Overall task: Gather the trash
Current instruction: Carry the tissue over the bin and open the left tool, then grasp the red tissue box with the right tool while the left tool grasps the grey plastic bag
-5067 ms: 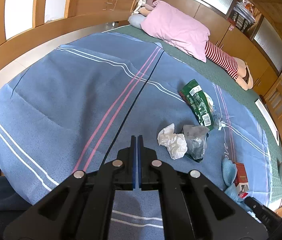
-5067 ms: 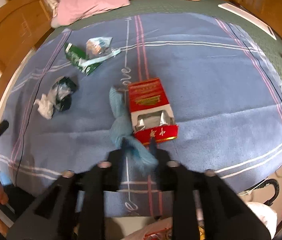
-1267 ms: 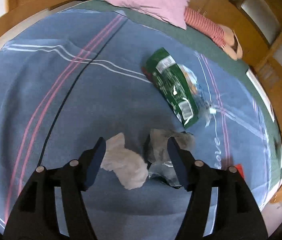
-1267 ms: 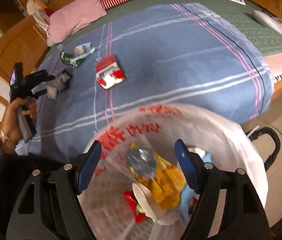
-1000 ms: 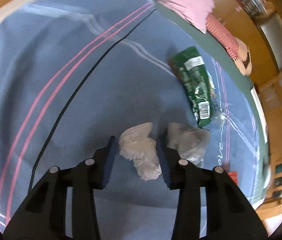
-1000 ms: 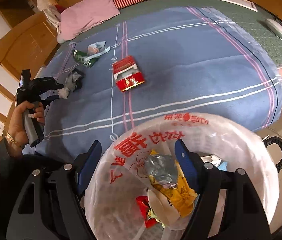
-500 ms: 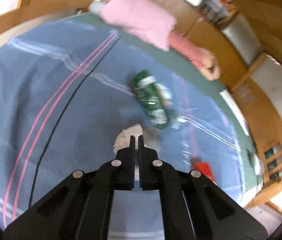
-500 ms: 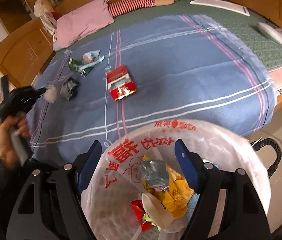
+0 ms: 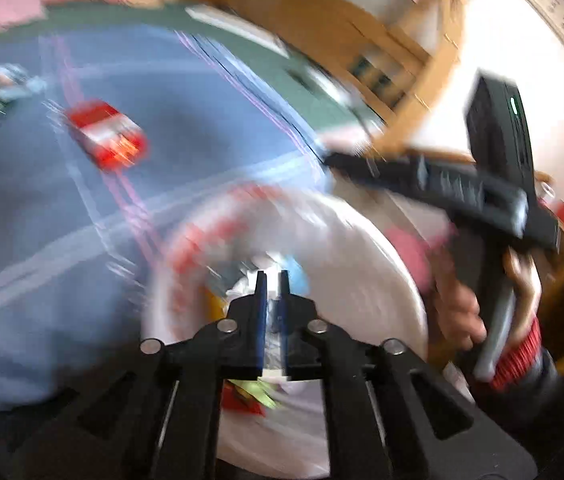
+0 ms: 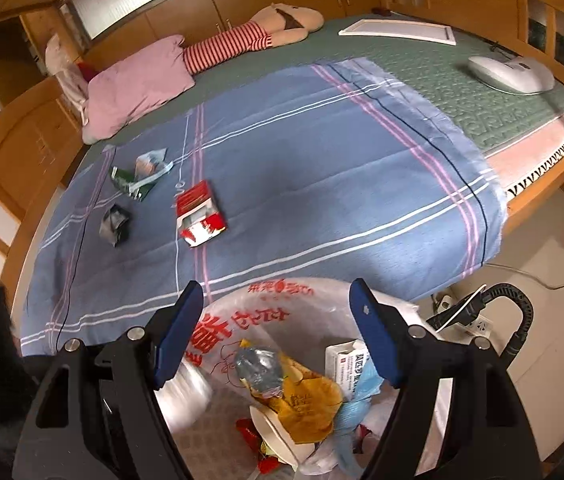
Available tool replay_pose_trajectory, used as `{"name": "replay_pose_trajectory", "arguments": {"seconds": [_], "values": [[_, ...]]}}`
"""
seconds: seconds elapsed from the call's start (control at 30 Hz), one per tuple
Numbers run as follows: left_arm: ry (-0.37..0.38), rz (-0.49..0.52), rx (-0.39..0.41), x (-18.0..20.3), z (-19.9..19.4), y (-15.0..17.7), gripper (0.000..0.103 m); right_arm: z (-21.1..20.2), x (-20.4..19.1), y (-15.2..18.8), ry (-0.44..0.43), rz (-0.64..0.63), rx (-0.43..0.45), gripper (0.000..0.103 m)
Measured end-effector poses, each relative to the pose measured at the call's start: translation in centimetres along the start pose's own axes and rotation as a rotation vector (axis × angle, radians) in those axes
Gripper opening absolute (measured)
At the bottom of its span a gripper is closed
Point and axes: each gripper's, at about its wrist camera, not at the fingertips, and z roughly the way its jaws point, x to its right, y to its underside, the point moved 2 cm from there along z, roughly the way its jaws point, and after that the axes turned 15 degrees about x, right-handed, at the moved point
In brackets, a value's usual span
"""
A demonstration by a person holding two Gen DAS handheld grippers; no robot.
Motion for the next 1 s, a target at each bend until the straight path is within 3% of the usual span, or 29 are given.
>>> {"name": "replay_pose_trajectory", "arguments": {"seconds": [0.03, 0.07, 0.17, 0.27, 0.33, 0.4, 0.47, 0.6, 0.73, 0.83, 0.9, 0.93, 0.97, 1.0], "values": [[-0.011, -0.004, -0.007, -0.4, 0.0, 0.2, 0.043, 0.0, 0.3, -0.1, 0.003, 0.006, 0.002, 0.074], [-0.039, -0.007, 0.003, -1.0, -0.2, 0.0, 0.065, 0.0, 0.4, -0.3, 0.005, 0.010, 0.003, 0.074], [-0.165, -0.054, 0.102, -4.4, -2.3, -2.2, 0.068, 0.5, 0.7, -0.8, 0.011, 0.017, 0.004, 0.074], [-0.406, -0.149, 0.231, -9.9, -5.3, -5.7, 0.068, 1.7, -0.1, -1.6, 0.007, -0.002, 0.007, 0.074], [-0.607, -0.215, 0.324, -14.3, -7.3, -8.4, 0.069, 3.0, -0.9, -2.1, 0.003, -0.019, 0.007, 0.074], [-0.783, -0.241, 0.372, -18.2, -8.0, -10.8, 0.075, 5.0, -2.3, -2.8, -0.005, -0.052, -0.004, 0.074], [-0.874, -0.240, 0.368, -20.8, -7.5, -12.1, 0.077, 7.9, -4.4, -3.4, -0.002, -0.106, -0.023, 0.074], [-0.930, -0.267, 0.253, -25.5, -4.3, -12.8, 0.078, 14.0, -8.0, -3.8, -0.032, -0.166, -0.100, 0.074], [-0.951, -0.241, 0.198, -26.3, -2.8, -12.5, 0.076, 19.5, -11.9, -3.0, -0.004, -0.270, -0.147, 0.074], [-0.955, -0.179, 0.189, -26.7, -2.8, -12.5, 0.065, 21.9, -13.4, -2.0, 0.027, -0.322, -0.168, 0.074], [-0.905, -0.167, 0.197, -26.5, -2.5, -12.4, 0.045, 23.2, -13.8, -1.5, 0.044, -0.336, -0.182, 0.074], [-0.901, -0.160, 0.199, -26.1, -2.0, -12.5, 0.043, 23.5, -13.8, -1.3, 0.051, -0.339, -0.183, 0.073], [-0.905, -0.151, 0.201, -26.0, -1.6, -12.6, 0.039, 23.7, -13.9, -1.1, 0.047, -0.343, -0.180, 0.058], [-0.903, -0.145, 0.204, -25.8, -1.6, -12.6, 0.037, 23.7, -14.0, -0.9, 0.041, -0.347, -0.181, 0.059]]}}
